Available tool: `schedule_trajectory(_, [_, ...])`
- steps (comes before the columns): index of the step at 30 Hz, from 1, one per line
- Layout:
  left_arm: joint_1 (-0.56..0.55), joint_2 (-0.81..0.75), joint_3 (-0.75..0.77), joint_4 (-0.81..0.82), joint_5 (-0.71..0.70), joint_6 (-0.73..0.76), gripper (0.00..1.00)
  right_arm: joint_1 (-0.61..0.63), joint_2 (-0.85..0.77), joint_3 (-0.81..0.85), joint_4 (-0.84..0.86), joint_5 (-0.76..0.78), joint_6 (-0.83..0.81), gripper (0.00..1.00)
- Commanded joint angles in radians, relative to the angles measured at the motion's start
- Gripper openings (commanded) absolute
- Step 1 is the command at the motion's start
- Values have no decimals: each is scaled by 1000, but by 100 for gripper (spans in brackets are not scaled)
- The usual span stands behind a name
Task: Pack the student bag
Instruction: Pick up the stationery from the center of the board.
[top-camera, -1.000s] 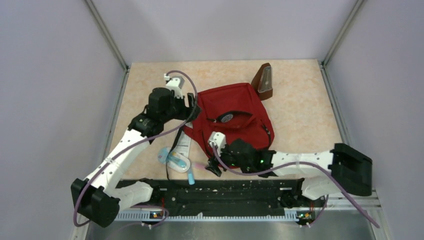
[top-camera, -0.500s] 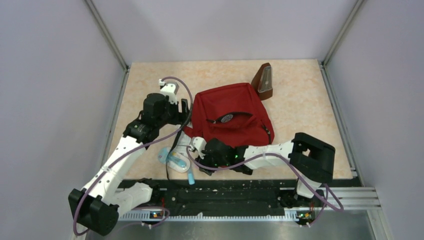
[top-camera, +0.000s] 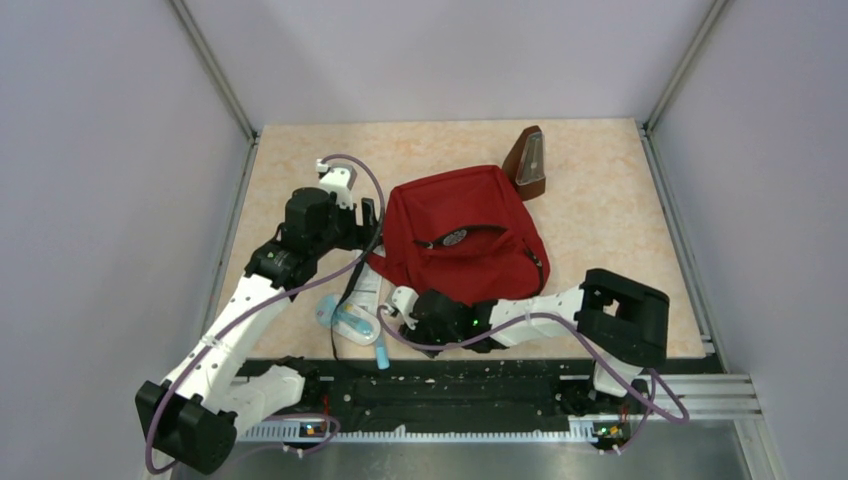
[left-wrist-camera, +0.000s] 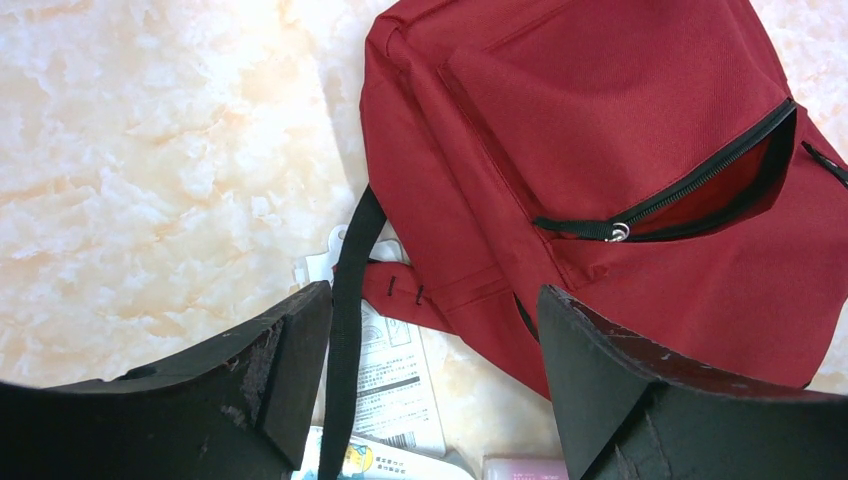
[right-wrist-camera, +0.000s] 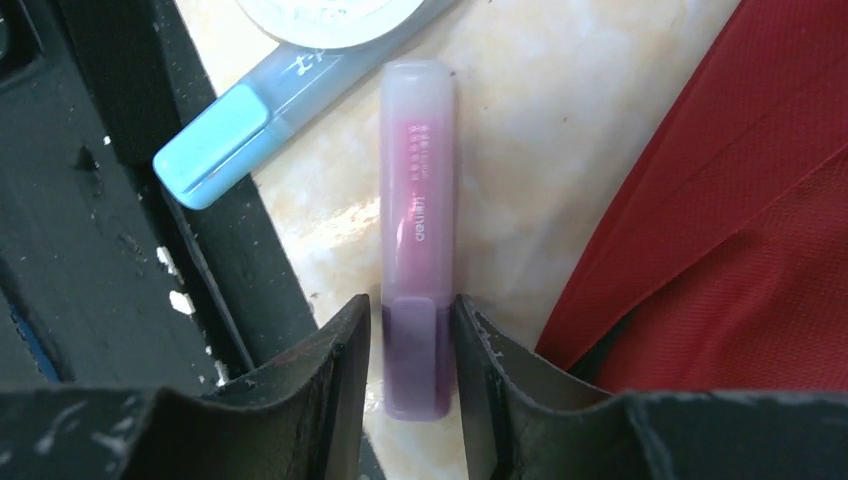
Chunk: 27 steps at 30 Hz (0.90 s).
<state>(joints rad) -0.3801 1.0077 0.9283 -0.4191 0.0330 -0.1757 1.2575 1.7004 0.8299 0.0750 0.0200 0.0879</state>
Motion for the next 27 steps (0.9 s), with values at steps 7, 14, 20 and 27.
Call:
schedule_trajectory(7, [4, 2, 0, 39, 10, 10, 79, 79, -58, -41, -56, 133, 51, 29])
schedule_trajectory(14, [4, -15, -11, 50, 8, 16, 79, 88, -206, -78, -43, 121, 119, 0])
schedule_trajectory(20, [3, -31, -20, 59, 11, 18, 79, 64, -475, -33, -248, 239, 207, 0])
schedule_trajectory(27, [3, -20, -21, 51, 29, 13, 79, -215, -565, 18, -469, 245, 247, 0])
